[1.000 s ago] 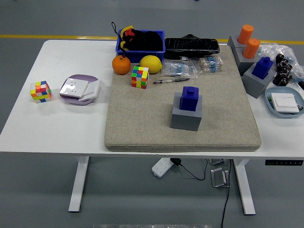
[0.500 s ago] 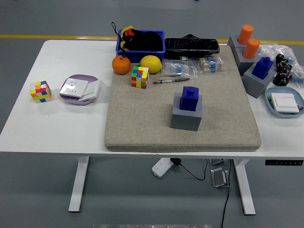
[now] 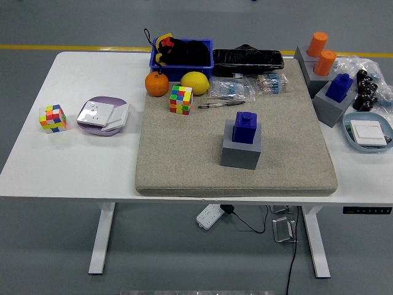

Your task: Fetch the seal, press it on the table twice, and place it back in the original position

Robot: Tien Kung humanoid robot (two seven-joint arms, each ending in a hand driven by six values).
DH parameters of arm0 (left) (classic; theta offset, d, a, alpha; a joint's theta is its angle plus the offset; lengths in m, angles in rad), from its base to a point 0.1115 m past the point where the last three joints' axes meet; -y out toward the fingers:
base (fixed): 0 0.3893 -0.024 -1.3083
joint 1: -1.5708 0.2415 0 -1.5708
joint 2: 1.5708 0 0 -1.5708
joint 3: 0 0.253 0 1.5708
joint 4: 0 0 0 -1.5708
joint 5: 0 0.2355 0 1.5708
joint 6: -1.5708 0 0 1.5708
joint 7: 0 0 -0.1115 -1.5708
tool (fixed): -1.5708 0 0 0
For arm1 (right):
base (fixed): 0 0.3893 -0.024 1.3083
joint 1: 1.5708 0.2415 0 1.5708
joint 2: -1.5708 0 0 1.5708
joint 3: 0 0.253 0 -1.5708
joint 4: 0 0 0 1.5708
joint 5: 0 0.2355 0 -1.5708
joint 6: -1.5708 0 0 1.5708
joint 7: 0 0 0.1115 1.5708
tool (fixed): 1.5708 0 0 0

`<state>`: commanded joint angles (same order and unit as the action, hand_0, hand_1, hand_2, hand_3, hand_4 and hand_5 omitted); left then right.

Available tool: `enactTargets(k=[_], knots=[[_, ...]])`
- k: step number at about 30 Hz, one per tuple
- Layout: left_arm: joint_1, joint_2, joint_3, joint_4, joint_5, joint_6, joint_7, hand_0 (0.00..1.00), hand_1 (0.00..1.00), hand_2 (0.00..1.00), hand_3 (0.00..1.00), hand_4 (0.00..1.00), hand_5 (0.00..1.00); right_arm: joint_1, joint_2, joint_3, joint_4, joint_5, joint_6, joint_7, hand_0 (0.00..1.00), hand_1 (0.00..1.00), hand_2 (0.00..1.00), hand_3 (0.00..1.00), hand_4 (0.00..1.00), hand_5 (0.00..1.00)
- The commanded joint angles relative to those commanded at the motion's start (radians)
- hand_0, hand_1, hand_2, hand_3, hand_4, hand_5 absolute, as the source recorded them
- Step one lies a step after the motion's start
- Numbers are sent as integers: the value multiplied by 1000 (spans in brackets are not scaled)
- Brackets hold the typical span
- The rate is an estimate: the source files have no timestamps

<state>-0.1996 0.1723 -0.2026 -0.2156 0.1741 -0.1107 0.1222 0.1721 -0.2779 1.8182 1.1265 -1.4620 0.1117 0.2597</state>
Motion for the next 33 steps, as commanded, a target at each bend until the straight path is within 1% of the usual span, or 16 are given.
enactTargets(k=[33], knots=[[-2, 11, 24, -3, 0, 7, 2, 816, 815, 789, 836, 800, 414, -15, 10, 24, 7, -8, 2, -8, 840, 716, 731, 721, 897, 240]])
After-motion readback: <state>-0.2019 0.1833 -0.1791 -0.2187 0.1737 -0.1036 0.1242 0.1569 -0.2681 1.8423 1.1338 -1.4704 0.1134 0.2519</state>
